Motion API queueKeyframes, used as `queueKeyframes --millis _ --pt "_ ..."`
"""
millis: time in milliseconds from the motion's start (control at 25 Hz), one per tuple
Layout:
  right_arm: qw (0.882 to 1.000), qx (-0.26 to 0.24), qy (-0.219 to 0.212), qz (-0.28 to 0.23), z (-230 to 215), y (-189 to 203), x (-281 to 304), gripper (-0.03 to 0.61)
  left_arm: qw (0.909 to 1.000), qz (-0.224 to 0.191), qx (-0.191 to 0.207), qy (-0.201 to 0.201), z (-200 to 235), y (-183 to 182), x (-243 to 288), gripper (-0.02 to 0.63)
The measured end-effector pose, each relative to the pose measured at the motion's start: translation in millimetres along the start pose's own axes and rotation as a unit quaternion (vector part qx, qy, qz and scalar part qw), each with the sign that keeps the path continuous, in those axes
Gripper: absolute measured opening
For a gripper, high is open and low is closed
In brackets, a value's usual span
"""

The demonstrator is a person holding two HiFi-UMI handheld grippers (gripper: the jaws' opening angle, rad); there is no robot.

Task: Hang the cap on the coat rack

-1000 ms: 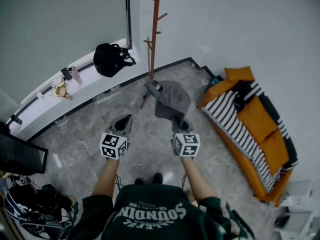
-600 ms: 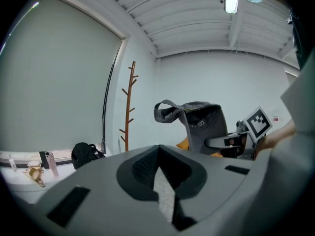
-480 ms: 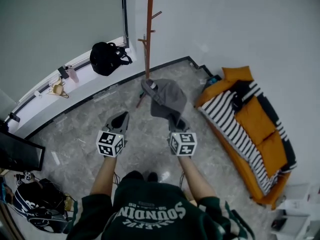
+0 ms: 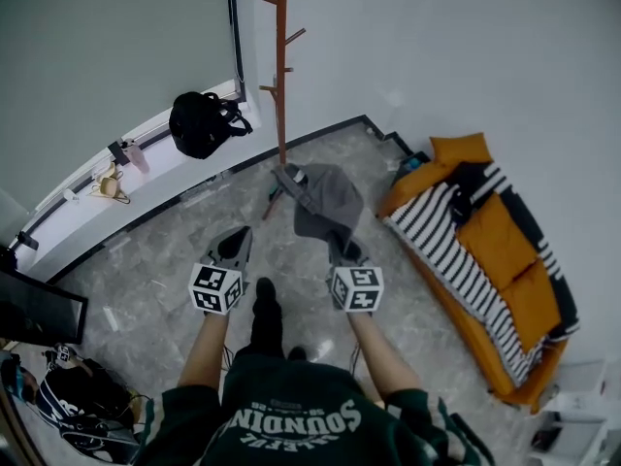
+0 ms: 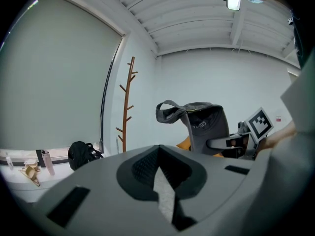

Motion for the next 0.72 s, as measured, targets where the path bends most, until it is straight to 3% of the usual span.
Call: queueKeyframes --millis 200,720 --pt "1.0 0.002 0.005 -0.001 -17 -6 48 0.026 0.9999 -0.003 0.003 0.01 26 -4 48 -0.001" --pt "1.0 0.005 0.019 -0.007 -44 -36 218 0.026 0.9993 -0.009 0.0 0.037 144 -22 190 0.0"
Point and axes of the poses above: the fingertips, and each gripper's own axes: x forward along the fingers, z to its left, y out of its underside, the point moved 9 cm from there along -x, backward along the fingers, and after that the axes turned 13 degrees about -z, right-handed, at the moved point
